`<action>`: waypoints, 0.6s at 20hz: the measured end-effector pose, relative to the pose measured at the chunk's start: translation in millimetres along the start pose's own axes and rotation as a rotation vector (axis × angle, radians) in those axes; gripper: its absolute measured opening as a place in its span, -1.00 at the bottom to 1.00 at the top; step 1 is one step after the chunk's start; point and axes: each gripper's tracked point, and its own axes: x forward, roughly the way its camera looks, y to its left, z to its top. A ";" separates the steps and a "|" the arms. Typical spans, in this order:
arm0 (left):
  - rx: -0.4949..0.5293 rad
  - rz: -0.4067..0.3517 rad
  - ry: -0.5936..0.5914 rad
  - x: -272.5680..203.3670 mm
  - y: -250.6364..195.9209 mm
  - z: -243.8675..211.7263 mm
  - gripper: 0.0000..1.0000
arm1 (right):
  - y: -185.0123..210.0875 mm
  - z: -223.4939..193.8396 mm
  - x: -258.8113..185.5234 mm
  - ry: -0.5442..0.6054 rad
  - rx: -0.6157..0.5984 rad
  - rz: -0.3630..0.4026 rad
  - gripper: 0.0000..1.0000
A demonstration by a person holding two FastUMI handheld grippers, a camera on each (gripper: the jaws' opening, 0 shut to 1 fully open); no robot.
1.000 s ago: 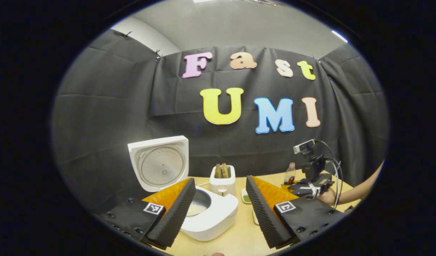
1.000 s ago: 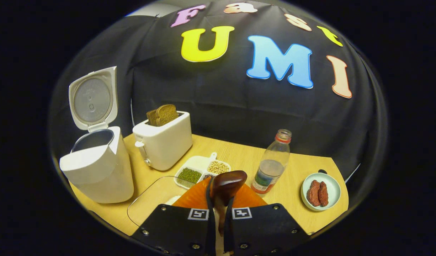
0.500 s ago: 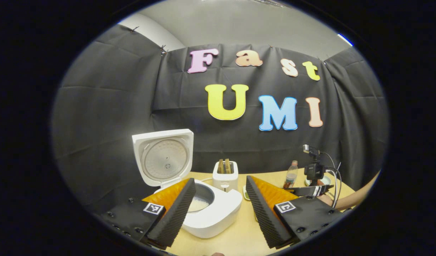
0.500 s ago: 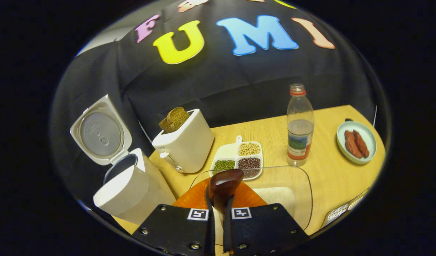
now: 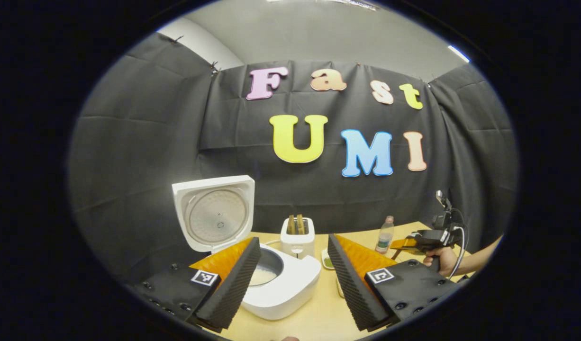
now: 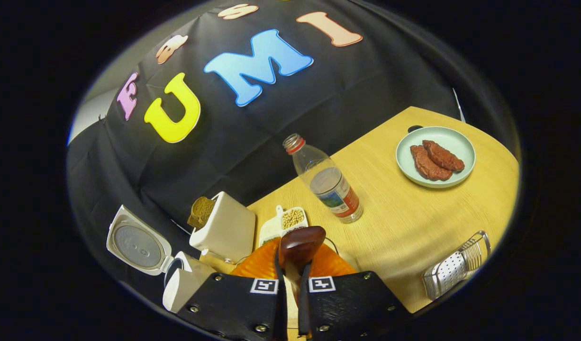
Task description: Close the left gripper, press the button to open the rice cooker; take a wooden spoon from the chopstick holder with the right hand, scoop a spoonful of rice and pour it into the rice cooker, then put the wooden spoon back into the chopstick holder.
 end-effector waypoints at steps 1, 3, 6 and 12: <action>-0.001 -0.008 -0.004 1.5 -2.3 1.2 0.98 | 3.0 6.7 -4.5 -0.011 0.033 0.014 -0.82; -0.003 -0.020 -0.012 3.7 -6.6 4.5 0.90 | 10.0 16.9 -13.9 -0.026 0.061 0.044 -0.82; 0.002 -0.030 -0.024 4.8 -8.8 9.4 0.98 | 32.2 25.3 -29.5 -0.042 0.095 0.101 -0.82; -0.003 -0.021 -0.028 -2.4 1.1 7.9 0.97 | 70.9 45.1 -50.9 -0.063 0.264 0.215 -0.82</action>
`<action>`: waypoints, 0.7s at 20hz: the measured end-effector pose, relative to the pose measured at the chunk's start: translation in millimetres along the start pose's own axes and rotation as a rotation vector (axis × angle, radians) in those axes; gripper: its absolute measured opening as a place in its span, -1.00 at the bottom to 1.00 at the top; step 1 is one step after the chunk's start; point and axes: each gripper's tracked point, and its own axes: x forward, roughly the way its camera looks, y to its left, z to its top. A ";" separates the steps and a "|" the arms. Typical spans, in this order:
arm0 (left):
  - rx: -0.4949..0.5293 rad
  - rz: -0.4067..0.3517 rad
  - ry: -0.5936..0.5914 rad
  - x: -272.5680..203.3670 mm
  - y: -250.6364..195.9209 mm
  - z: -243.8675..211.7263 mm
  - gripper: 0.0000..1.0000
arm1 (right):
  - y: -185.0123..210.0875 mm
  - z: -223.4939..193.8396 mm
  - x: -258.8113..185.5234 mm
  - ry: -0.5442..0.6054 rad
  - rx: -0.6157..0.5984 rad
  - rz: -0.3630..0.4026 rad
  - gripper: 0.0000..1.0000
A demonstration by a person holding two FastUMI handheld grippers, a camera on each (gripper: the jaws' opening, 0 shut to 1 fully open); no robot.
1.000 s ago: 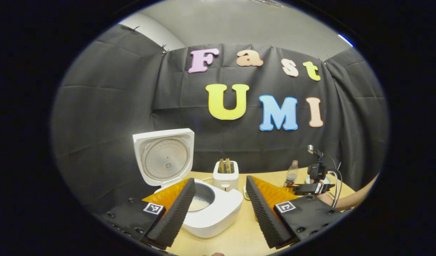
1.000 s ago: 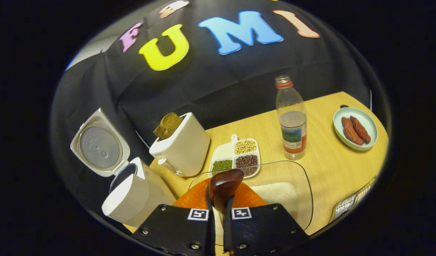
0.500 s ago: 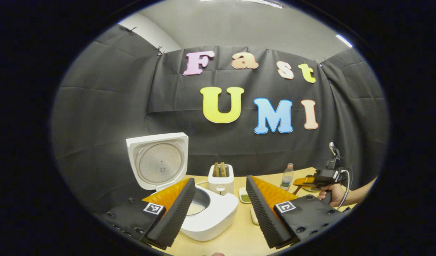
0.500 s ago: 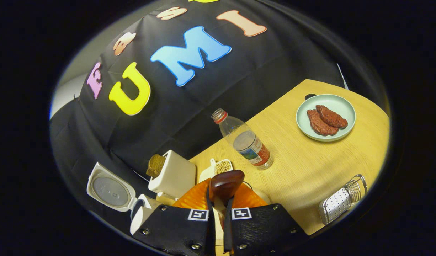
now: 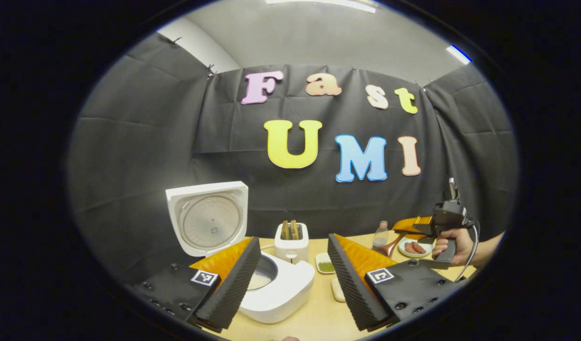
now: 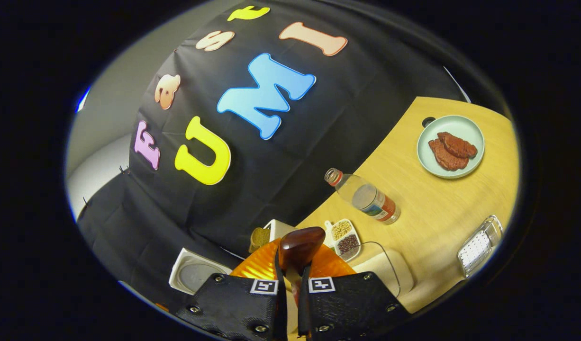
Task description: Close the left gripper, press the button to open the rice cooker; take a wooden spoon from the chopstick holder with the right hand, scoop a spoonful of rice and pour it into the rice cooker, then put the wooden spoon back into the chopstick holder.
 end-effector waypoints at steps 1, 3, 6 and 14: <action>-0.002 0.005 -0.002 -2.5 3.5 0.6 0.97 | 5.1 1.3 -0.7 -0.002 0.033 0.011 -0.82; 0.001 0.012 -0.005 -8.1 10.1 0.0 0.97 | 18.3 0.1 -2.2 -0.003 0.092 0.043 -0.82; 0.000 0.019 -0.007 -14.0 21.3 -1.3 0.96 | 39.3 -6.2 -1.7 0.010 0.135 0.077 -0.82; -0.022 0.000 -0.020 -27.0 41.8 -7.8 1.00 | 93.8 -26.6 8.0 0.046 0.148 0.150 -0.82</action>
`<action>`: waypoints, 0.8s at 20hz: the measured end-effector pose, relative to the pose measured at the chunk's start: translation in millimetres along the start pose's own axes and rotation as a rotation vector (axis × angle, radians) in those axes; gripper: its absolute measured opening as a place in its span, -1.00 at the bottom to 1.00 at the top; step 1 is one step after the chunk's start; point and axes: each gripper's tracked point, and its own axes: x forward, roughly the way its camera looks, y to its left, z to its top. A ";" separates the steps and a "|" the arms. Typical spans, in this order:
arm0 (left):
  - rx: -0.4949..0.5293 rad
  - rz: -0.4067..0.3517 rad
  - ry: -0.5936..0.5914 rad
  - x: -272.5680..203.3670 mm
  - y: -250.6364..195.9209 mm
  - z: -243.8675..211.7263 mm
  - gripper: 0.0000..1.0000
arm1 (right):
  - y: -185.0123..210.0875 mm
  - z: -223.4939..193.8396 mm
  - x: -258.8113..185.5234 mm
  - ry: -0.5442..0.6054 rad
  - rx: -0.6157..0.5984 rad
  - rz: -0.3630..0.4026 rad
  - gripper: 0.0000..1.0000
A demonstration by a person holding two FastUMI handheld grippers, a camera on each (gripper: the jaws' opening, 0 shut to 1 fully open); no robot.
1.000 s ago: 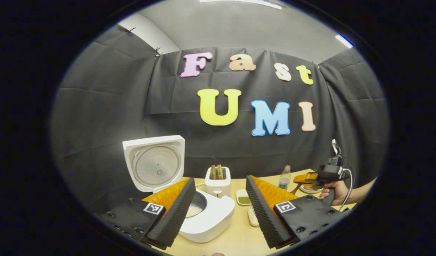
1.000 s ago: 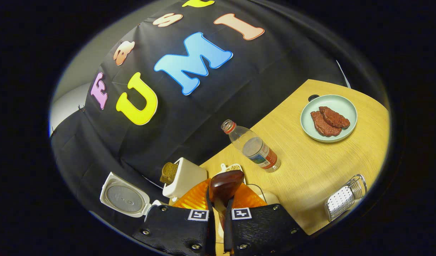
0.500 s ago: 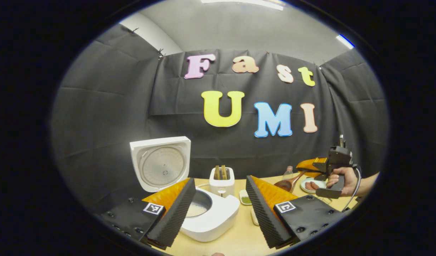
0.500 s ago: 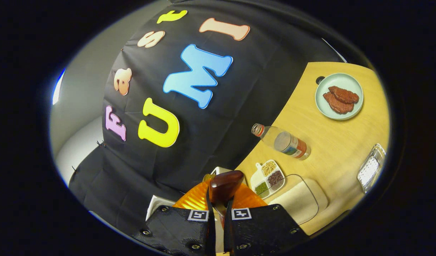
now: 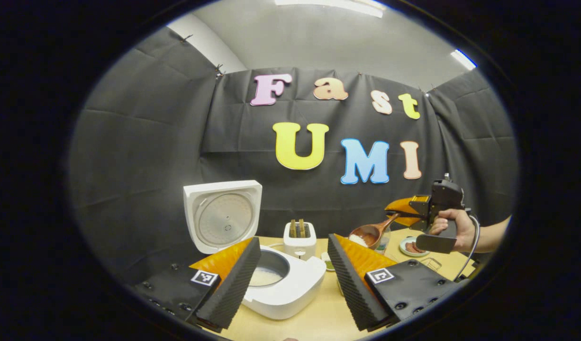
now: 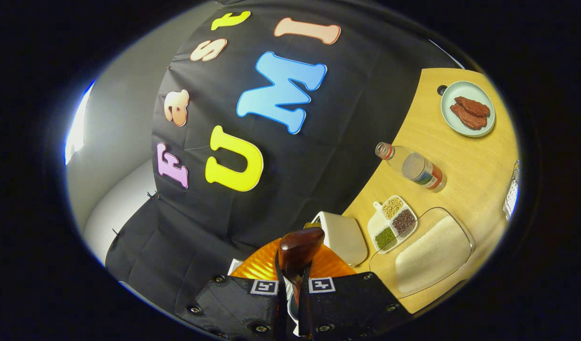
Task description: Close the left gripper, press the button to open the rice cooker; take a wooden spoon from the chopstick holder with the right hand, scoop a spoonful of rice and pour it into the rice cooker, then put the wooden spoon back into the chopstick holder.
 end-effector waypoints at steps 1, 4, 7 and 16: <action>-0.001 0.004 0.001 -1.4 2.6 -1.9 0.96 | 5.7 -3.3 7.7 0.008 0.007 0.007 -0.82; 0.000 0.023 0.005 -5.4 15.7 -7.7 1.00 | 25.3 -17.0 23.0 0.033 0.020 0.038 -0.82; -0.003 0.042 0.004 -8.2 28.3 -8.0 0.96 | 40.0 -32.6 42.3 0.060 0.001 0.056 -0.82; 0.011 0.094 0.000 -19.9 58.9 -13.7 1.00 | 68.7 -90.4 101.4 0.160 -0.062 0.092 -0.82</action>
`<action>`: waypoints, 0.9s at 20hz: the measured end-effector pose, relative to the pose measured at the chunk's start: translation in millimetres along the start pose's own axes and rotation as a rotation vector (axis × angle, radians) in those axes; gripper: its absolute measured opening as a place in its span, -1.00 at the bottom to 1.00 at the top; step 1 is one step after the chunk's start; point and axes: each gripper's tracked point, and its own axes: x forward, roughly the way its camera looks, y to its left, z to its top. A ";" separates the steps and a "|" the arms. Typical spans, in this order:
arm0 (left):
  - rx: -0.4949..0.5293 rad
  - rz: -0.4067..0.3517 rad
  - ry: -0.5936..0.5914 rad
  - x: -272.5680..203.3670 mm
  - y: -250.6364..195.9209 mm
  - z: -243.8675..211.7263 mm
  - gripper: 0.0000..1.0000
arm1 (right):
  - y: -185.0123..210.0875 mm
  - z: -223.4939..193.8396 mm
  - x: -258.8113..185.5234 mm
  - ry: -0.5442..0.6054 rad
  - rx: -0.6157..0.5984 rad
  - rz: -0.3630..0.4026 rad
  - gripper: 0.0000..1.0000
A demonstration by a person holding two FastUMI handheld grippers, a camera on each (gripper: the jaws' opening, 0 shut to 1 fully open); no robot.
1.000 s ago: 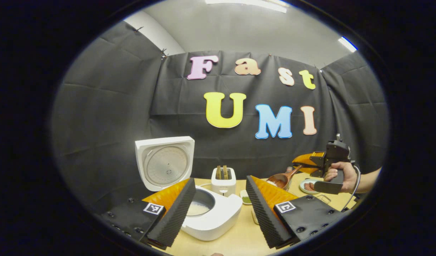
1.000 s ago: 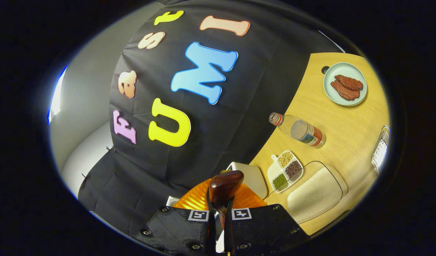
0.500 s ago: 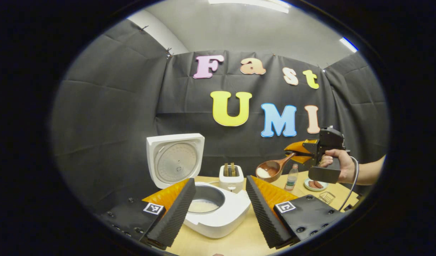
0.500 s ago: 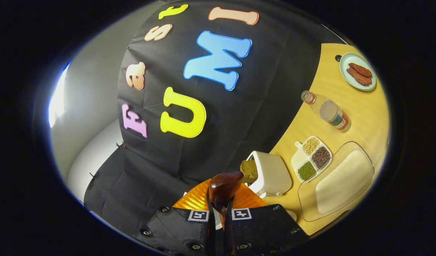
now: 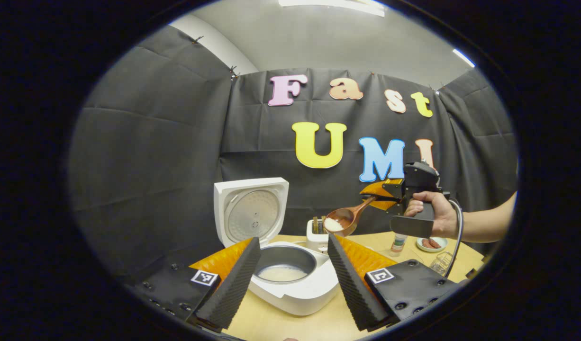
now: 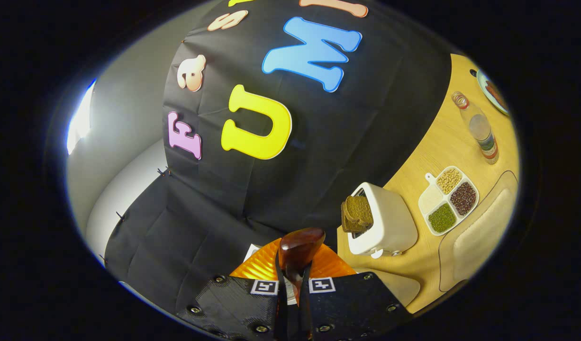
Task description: Close the left gripper, press the button to open the rice cooker; take a wooden spoon from the chopstick holder with the right hand, scoop a spoonful of rice and pour it into the rice cooker, then put the wooden spoon back into the chopstick holder.
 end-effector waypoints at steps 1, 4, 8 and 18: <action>-0.004 0.008 0.002 -1.2 3.0 -1.5 1.00 | 0.2 -7.0 8.0 0.014 -0.009 -0.001 -0.82; -0.011 0.028 0.014 -1.6 12.2 -7.3 0.97 | 1.6 -32.9 32.3 0.059 -0.027 -0.001 -0.82; -0.006 0.054 0.003 -4.7 24.3 -3.4 1.00 | -6.1 -60.8 61.0 0.104 -0.107 -0.029 -0.82; -0.011 0.165 0.030 -35.9 60.6 -14.5 0.96 | -13.5 -141.8 110.4 0.237 -0.745 -0.092 -0.82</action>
